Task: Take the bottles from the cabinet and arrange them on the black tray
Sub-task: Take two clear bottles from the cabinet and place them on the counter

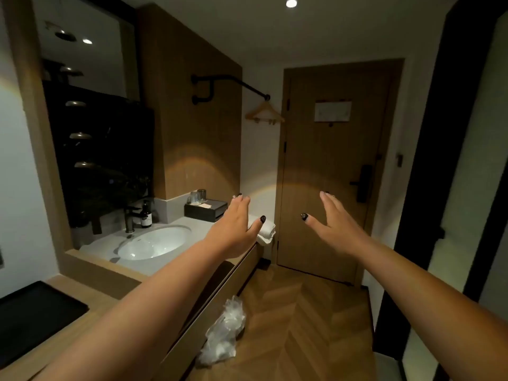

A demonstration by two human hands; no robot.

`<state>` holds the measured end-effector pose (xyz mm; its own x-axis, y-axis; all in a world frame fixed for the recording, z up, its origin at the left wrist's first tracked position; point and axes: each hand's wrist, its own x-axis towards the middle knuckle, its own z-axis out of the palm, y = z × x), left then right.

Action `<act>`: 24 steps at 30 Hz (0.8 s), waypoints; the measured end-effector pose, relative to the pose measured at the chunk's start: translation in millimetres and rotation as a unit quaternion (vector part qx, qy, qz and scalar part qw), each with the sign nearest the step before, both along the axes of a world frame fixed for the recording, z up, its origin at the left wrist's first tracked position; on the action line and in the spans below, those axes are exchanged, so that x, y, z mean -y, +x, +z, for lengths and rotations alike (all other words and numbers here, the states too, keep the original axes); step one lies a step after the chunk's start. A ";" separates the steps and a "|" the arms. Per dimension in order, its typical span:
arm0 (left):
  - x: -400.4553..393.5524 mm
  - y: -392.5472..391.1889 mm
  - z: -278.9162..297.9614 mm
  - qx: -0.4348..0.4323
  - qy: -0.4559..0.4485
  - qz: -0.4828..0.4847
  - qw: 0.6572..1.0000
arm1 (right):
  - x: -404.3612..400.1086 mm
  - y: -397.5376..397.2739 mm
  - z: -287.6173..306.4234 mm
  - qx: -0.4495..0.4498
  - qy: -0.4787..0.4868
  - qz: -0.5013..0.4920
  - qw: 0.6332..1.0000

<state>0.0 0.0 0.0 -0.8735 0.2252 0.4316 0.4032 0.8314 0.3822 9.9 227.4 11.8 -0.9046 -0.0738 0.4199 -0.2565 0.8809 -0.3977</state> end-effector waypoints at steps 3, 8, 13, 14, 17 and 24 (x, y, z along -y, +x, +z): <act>0.3 -37.2 -4.1 0.003 -0.006 0.009 1.000 | 0.4 -35.7 -5.0 0.011 -0.012 -0.010 1.000; -0.1 -122.9 -16.0 0.017 0.001 -0.008 1.000 | 4.2 -113.2 -15.1 0.022 -0.027 -0.012 0.999; -1.9 -219.2 -35.8 0.038 0.029 -0.019 0.999 | 5.7 -202.4 -29.7 0.021 -0.035 -0.017 0.999; -2.2 -237.7 -39.5 0.044 0.032 -0.020 0.998 | 5.0 -219.2 -33.4 0.022 -0.033 -0.018 0.999; -4.9 -289.9 -47.1 0.062 0.029 -0.020 0.997 | -1.5 -266.1 -43.9 0.031 -0.041 -0.023 0.998; -25.3 -392.1 -65.4 0.095 0.031 -0.027 0.995 | -23.9 -363.7 -65.1 0.060 -0.059 -0.025 0.996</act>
<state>-392.1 25.3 -65.4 -0.9280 0.2526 0.2737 0.3622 0.7831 0.5054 -353.8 251.3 -53.3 -0.9499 0.0149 0.3123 -0.1590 0.8370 -0.5236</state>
